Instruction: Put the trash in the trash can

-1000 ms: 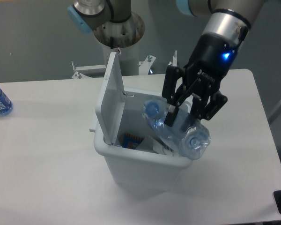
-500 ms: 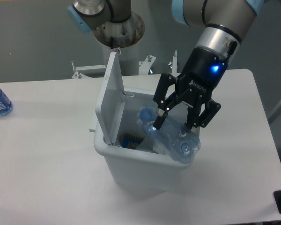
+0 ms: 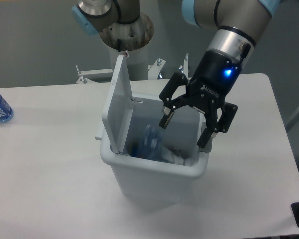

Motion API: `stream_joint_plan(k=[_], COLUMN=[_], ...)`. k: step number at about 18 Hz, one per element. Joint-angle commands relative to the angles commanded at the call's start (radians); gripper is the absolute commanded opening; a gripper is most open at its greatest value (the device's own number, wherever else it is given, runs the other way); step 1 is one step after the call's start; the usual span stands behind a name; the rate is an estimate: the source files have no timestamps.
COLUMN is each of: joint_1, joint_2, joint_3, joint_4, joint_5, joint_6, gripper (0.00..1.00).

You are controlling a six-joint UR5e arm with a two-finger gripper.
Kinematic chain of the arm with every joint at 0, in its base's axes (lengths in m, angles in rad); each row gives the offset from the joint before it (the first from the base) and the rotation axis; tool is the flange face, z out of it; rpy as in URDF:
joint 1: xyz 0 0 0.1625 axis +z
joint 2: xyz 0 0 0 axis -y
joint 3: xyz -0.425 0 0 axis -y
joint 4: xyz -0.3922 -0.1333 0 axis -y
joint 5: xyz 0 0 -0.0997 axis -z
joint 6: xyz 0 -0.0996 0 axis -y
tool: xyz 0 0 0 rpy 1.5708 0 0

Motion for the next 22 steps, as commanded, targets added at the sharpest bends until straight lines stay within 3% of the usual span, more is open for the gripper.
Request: stream_joint_plan(k=[8, 10, 16, 22], joint_1=[0.114, 0.123, 0.154, 0.178], joint_2=[-0.005, -0.012, -0.061, -0.078], joint_3=[0.018, 0.011, 0.009, 0.006], joint_4=[0.000, -0.006, -0.014, -0.093], joint_5=[0.005, 0.023, 0.247, 0.356], joint_6=[0.035, 0.116, 0.357, 0.573], gripper=[1.00, 1.00, 1.00, 1.00])
